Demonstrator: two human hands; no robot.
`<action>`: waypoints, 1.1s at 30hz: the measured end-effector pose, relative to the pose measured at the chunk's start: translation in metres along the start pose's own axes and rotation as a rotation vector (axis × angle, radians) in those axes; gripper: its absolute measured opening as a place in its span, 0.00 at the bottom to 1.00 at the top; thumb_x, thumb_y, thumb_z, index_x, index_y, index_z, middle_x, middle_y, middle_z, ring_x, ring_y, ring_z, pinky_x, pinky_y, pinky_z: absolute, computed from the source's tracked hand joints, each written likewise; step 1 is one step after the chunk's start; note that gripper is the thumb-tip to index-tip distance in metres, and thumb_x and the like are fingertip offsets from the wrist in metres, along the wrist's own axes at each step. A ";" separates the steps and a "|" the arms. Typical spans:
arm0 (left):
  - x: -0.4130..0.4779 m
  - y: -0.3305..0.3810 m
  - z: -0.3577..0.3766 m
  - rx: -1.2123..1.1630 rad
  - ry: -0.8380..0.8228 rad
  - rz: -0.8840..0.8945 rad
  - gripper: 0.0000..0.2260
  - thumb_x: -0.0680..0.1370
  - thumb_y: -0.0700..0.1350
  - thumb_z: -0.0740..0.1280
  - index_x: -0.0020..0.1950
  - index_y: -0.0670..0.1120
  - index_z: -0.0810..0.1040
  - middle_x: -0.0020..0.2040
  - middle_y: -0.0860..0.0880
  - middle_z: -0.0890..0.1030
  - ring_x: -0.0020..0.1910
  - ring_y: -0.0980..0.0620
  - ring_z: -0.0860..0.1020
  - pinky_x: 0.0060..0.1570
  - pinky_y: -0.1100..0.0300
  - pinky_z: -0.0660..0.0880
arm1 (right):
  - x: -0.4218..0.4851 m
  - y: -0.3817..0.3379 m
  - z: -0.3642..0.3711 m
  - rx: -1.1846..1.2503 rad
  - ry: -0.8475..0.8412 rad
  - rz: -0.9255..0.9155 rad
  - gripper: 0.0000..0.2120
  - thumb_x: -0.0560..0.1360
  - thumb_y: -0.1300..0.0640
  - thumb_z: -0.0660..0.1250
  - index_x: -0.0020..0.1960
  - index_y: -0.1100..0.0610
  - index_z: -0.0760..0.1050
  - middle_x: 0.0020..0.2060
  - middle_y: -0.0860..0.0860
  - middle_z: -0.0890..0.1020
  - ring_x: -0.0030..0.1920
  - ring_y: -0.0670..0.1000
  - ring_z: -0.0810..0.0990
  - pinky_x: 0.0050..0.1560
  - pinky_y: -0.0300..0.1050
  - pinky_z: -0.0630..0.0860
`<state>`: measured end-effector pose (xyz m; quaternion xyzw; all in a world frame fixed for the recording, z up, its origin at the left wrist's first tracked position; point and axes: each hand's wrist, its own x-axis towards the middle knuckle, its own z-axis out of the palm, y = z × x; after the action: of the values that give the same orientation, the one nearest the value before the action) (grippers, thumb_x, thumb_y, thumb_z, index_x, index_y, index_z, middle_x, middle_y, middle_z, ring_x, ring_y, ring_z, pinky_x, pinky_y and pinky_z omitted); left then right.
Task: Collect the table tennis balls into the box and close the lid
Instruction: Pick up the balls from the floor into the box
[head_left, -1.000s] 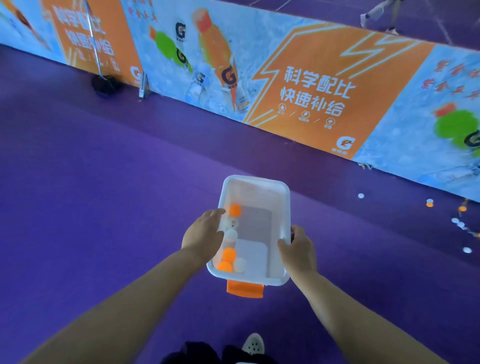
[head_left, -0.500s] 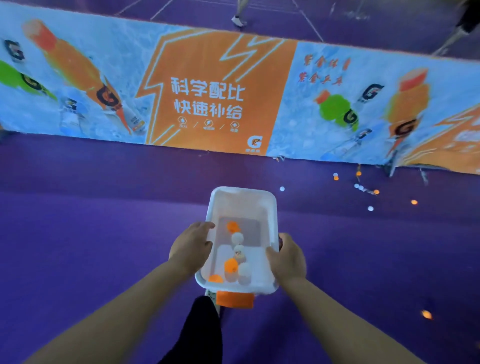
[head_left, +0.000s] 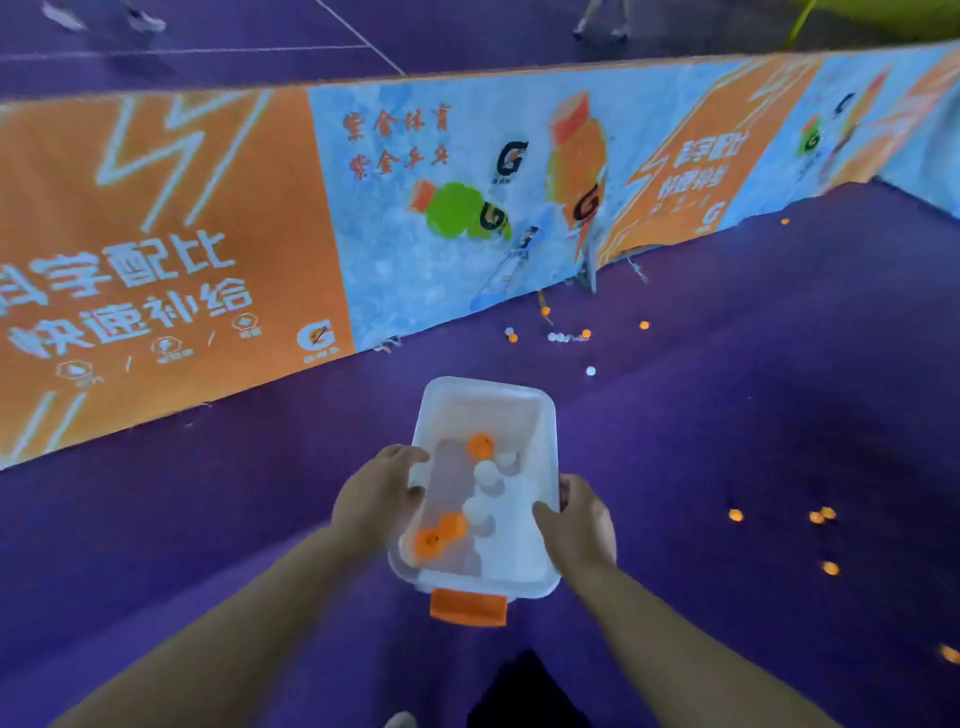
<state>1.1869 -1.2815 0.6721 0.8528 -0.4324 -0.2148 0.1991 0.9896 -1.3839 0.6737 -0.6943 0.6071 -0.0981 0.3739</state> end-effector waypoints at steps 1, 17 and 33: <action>0.019 0.007 0.000 0.004 -0.020 0.006 0.20 0.75 0.42 0.63 0.67 0.52 0.70 0.66 0.54 0.72 0.56 0.50 0.77 0.49 0.57 0.72 | 0.014 -0.002 -0.004 0.003 0.016 0.019 0.11 0.71 0.54 0.65 0.53 0.50 0.72 0.44 0.45 0.80 0.44 0.50 0.79 0.42 0.47 0.78; 0.368 0.132 0.025 -0.029 -0.127 0.081 0.21 0.76 0.43 0.63 0.69 0.50 0.68 0.67 0.51 0.73 0.59 0.49 0.76 0.51 0.55 0.73 | 0.353 -0.055 -0.060 -0.019 0.071 0.188 0.07 0.73 0.55 0.64 0.49 0.54 0.69 0.41 0.48 0.79 0.40 0.51 0.78 0.39 0.48 0.77; 0.684 0.117 0.029 -0.075 -0.203 -0.091 0.19 0.79 0.42 0.59 0.70 0.50 0.68 0.69 0.52 0.72 0.62 0.50 0.74 0.57 0.55 0.69 | 0.630 -0.108 -0.048 -0.146 0.066 0.303 0.05 0.75 0.55 0.62 0.49 0.54 0.67 0.41 0.49 0.77 0.41 0.53 0.75 0.36 0.43 0.68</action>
<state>1.4604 -1.9125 0.5771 0.8374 -0.4027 -0.3248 0.1764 1.1978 -1.9825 0.5757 -0.6166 0.7222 -0.0189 0.3129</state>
